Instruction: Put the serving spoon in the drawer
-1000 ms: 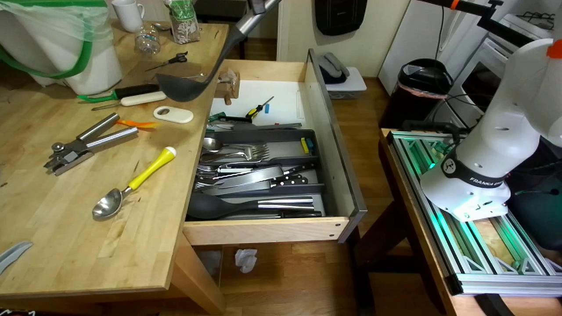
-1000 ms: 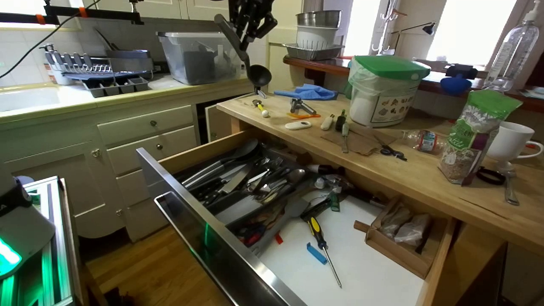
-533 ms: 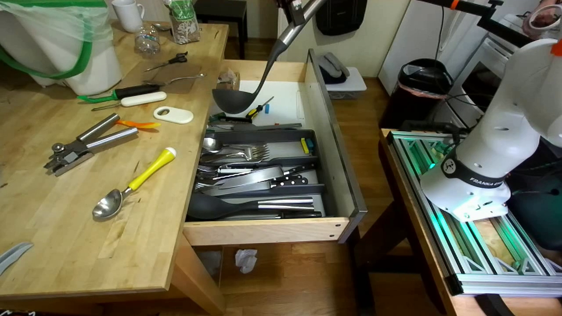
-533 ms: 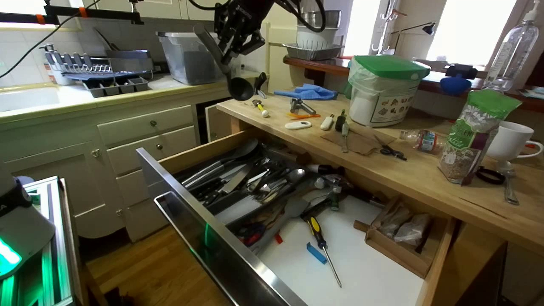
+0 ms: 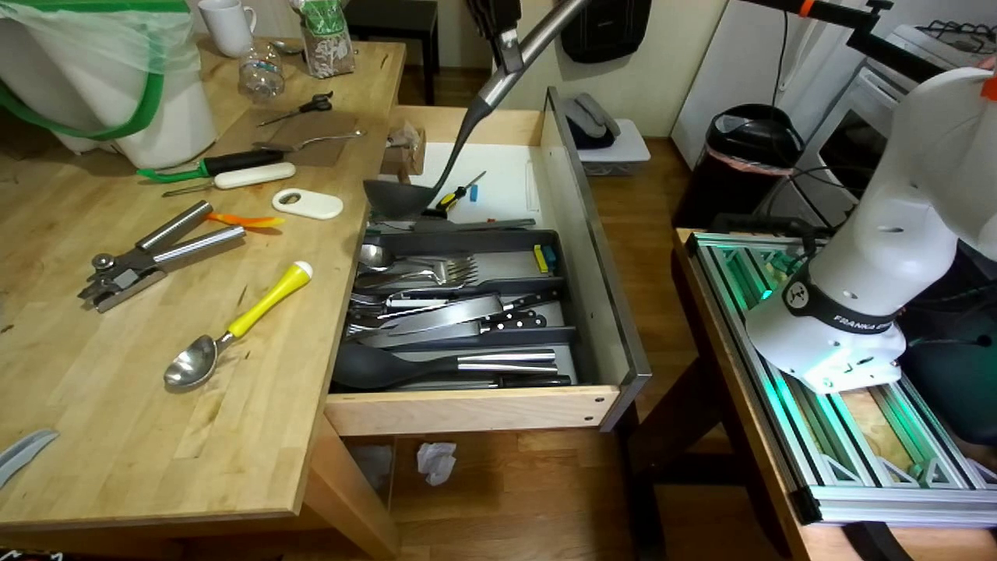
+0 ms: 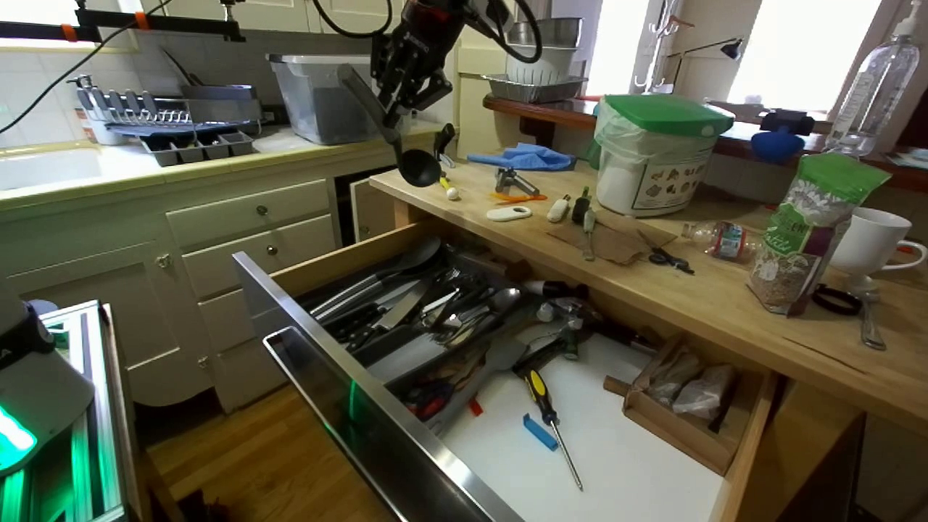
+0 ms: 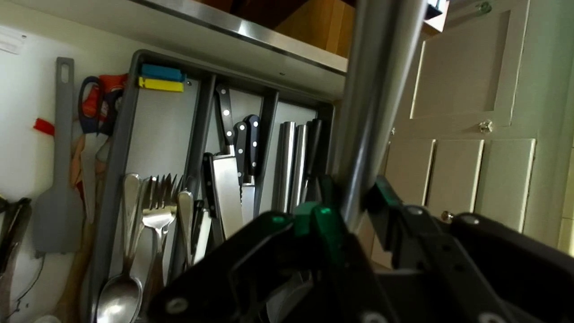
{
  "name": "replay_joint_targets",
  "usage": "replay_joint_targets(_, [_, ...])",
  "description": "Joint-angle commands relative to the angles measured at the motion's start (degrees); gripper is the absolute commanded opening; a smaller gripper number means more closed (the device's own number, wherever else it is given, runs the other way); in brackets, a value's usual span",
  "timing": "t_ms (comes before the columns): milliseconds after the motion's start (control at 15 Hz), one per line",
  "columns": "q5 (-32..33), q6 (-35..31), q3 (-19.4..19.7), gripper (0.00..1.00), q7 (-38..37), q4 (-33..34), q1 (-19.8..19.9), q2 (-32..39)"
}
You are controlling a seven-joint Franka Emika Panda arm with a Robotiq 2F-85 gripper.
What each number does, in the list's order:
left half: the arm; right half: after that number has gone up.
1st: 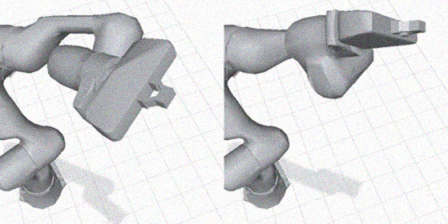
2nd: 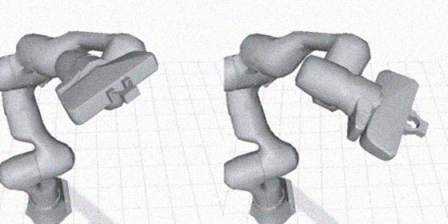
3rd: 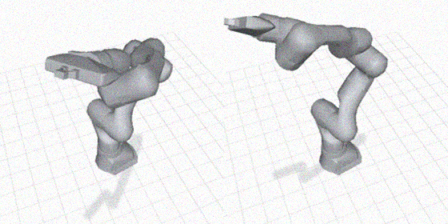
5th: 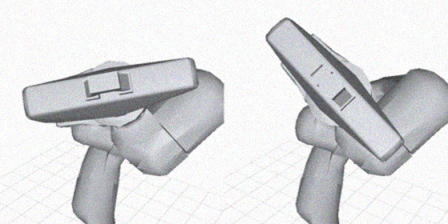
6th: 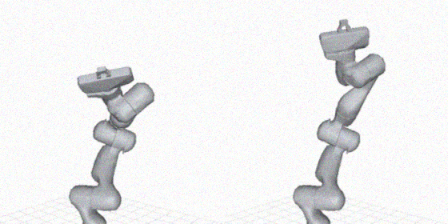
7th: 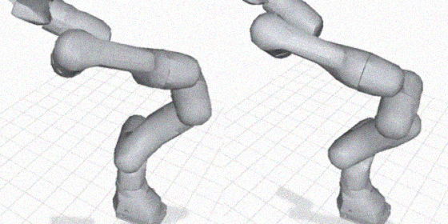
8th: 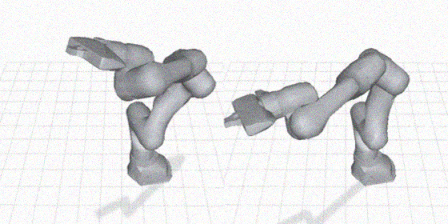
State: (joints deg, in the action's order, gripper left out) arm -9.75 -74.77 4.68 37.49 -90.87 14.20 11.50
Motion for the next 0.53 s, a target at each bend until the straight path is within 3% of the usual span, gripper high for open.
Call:
replay_joint_targets(0, [0.21,-1.47,-0.06,0.06,-5.31,-10.40,-2.83,-5.51])
replay_joint_targets(133, [0.71,-0.69,0.23,0.06,-6.96,-13.87,-3.50,-7.13])
replay_joint_targets(467, [7.33,-8.07,1.65,0.06,-7.20,-22.39,-3.73,-9.93])
